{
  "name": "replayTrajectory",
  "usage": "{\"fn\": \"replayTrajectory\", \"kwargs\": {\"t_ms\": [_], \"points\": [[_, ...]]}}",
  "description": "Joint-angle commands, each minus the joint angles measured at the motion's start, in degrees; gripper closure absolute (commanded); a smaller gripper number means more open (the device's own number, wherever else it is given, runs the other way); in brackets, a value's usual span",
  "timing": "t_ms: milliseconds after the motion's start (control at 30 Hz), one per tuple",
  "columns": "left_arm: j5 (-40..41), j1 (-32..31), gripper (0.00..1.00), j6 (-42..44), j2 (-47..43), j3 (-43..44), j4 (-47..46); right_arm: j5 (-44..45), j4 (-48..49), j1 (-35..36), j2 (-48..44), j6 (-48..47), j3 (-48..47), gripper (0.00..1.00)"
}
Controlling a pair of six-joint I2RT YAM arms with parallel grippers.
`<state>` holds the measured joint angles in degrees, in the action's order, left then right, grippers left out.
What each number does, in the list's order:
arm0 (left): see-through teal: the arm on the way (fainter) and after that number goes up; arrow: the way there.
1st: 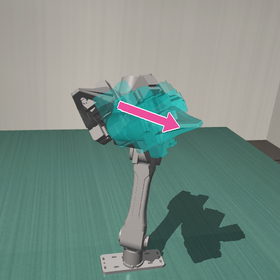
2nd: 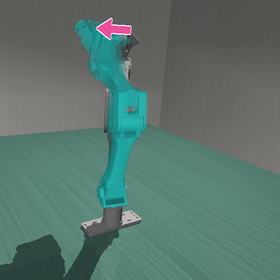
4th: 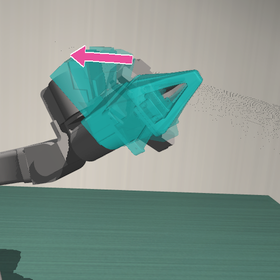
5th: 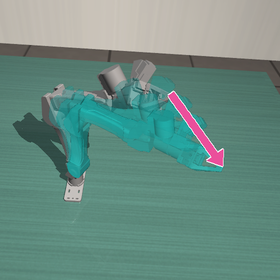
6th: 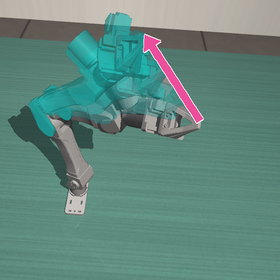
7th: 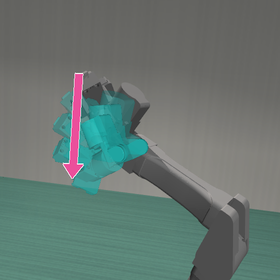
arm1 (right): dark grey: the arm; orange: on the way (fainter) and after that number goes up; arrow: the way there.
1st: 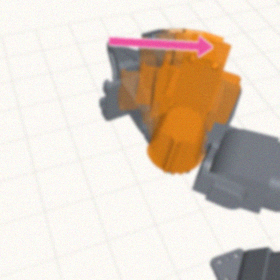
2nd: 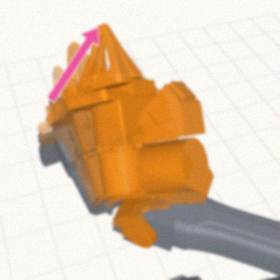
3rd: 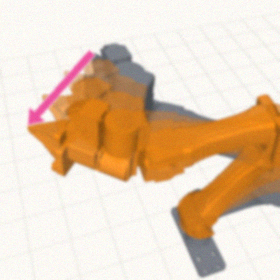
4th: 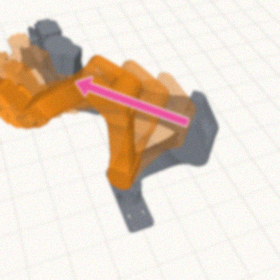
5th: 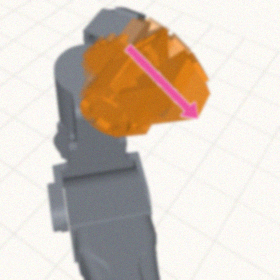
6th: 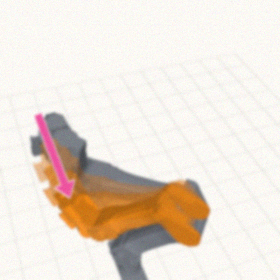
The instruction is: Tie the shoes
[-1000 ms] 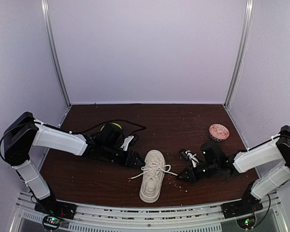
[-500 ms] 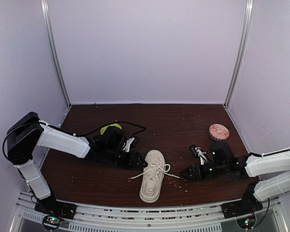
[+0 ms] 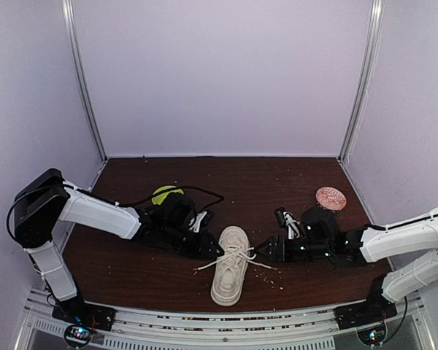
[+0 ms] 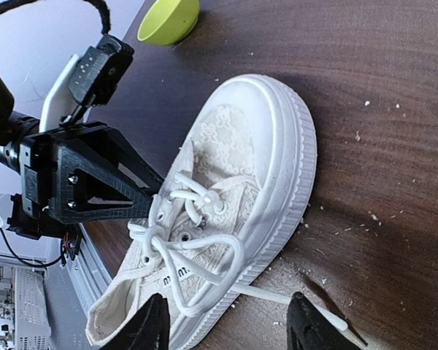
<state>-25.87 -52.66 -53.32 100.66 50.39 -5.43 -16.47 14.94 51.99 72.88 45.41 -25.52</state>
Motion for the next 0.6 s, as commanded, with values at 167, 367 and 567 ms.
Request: {"fn": "replayTrajectory", "kwargs": {"t_ms": [167,367,567], "points": [[-0.92,-1.12,0.81,-1.16,0.86,1.55,0.4,1.64,7.55,2.34,8.0,6.81,-3.25,0.48],[-0.6,-1.1,0.96,-2.05,-0.13,1.05,-0.33,0.74,8.58,2.72,9.82,6.74,-4.6,0.57],[1.38,-1.1,1.0,-2.31,-1.77,-0.09,-0.45,2.01,7.03,2.69,9.5,6.78,-4.48,0.85]]}}
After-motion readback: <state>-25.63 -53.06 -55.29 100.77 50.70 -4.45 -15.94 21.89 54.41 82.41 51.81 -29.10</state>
